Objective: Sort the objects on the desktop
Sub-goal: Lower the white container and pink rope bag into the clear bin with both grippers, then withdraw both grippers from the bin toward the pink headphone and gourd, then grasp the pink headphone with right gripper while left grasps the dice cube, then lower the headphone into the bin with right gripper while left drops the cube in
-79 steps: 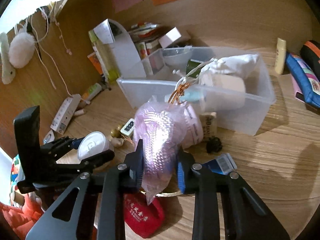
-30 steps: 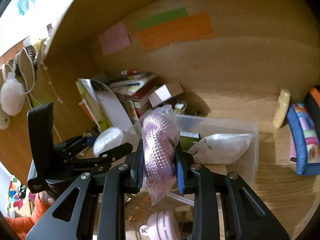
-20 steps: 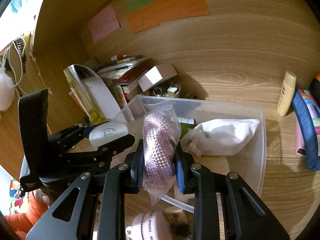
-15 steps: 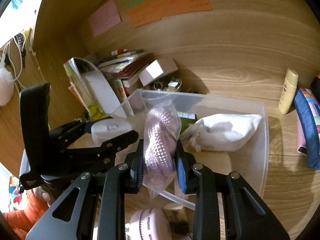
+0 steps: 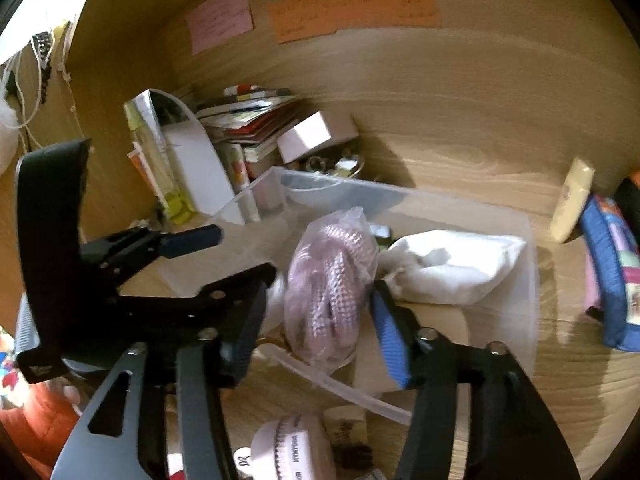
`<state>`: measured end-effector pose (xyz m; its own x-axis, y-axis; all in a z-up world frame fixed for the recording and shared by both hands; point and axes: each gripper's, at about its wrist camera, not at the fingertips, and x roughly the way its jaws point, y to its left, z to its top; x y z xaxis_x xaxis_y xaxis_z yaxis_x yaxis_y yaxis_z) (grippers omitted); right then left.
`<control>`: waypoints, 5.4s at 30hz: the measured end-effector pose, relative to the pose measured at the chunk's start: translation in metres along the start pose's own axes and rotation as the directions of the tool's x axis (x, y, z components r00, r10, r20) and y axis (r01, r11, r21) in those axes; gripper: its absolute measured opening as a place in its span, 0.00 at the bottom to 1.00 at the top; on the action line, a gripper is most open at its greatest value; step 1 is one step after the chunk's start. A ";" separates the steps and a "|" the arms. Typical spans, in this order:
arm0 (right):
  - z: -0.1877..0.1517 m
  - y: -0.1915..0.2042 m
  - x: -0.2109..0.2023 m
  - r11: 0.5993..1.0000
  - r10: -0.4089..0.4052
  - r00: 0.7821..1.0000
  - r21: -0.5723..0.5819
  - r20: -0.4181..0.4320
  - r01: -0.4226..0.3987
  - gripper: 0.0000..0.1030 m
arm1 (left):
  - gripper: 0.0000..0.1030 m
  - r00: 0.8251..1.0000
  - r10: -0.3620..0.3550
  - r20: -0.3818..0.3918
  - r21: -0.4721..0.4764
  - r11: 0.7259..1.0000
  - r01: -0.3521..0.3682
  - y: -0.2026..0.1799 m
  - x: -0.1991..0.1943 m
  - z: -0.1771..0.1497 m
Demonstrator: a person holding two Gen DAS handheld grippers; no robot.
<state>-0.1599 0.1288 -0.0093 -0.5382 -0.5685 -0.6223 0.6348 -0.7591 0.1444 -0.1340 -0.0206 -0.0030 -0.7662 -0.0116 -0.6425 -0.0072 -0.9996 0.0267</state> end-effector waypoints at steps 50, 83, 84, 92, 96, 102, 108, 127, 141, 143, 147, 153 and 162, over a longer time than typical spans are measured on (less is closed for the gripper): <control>-0.081 0.003 -0.036 0.999 -0.027 0.994 0.043 -0.102 0.032 0.88 | 0.93 0.993 0.048 -0.107 -0.049 0.997 -0.053 0.042 -0.030 -0.087; -0.081 0.010 -0.034 0.990 0.130 0.990 0.070 -0.048 -0.126 0.36 | 0.23 0.981 -0.041 -0.188 -0.020 0.999 0.038 0.020 -0.012 -0.088; -0.080 0.009 -0.038 0.988 0.141 0.989 0.077 -0.038 -0.137 0.36 | 0.23 0.982 -0.035 -0.186 -0.020 0.999 0.031 0.020 -0.012 -0.088; -0.069 -0.002 -0.071 0.984 0.150 0.988 0.095 0.026 -0.152 0.36 | 0.23 0.992 -0.041 -0.122 -0.072 0.997 0.032 0.025 -0.029 -0.091; -0.061 -0.009 -0.083 0.983 0.142 0.988 0.110 0.058 -0.148 0.36 | 0.23 0.994 -0.048 -0.100 -0.098 0.994 0.038 0.028 -0.037 -0.093; -0.051 -0.017 -0.097 0.982 0.130 0.986 0.127 0.104 -0.143 0.36 | 0.23 0.997 -0.046 -0.069 -0.118 0.992 0.038 0.033 -0.048 -0.092; -0.046 -0.025 -0.104 0.982 0.109 0.985 0.141 0.132 -0.127 0.36 | 0.23 0.999 -0.043 -0.023 -0.123 0.992 0.040 0.036 -0.064 -0.084; -0.033 -0.057 -0.089 0.984 -0.007 0.991 0.178 0.131 -0.016 0.36 | 0.23 0.995 -0.048 0.086 -0.151 0.987 0.061 0.042 -0.063 -0.025; -0.030 -0.062 -0.064 0.983 -0.057 0.992 0.181 0.113 0.035 0.36 | 0.23 0.996 -0.075 0.040 -0.114 0.990 0.079 0.028 -0.023 -0.012; -0.030 -0.062 -0.062 0.983 -0.065 0.992 0.180 0.112 0.044 0.36 | 0.23 0.997 -0.075 0.031 -0.119 0.990 0.079 0.028 -0.018 -0.013; -0.030 -0.061 -0.055 0.983 -0.090 0.991 0.168 0.101 0.072 0.36 | 0.23 0.997 -0.074 0.016 -0.115 0.990 0.075 0.027 -0.010 -0.016; -0.032 -0.062 -0.046 0.983 -0.092 0.993 0.163 0.069 0.080 0.36 | 0.23 0.997 -0.073 -0.004 -0.107 0.992 0.072 0.026 -0.002 -0.019; -0.033 -0.048 -0.047 0.987 -0.143 0.986 0.088 0.090 0.136 0.39 | 0.23 0.996 -0.084 -0.003 -0.096 0.992 0.083 0.023 -0.003 -0.019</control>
<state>-0.1470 0.2025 -0.0123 -0.6712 -0.4798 -0.5651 0.5045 -0.8541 0.1260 -0.1195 -0.0443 -0.0148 -0.7612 0.0719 -0.6446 -0.0093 -0.9949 -0.1000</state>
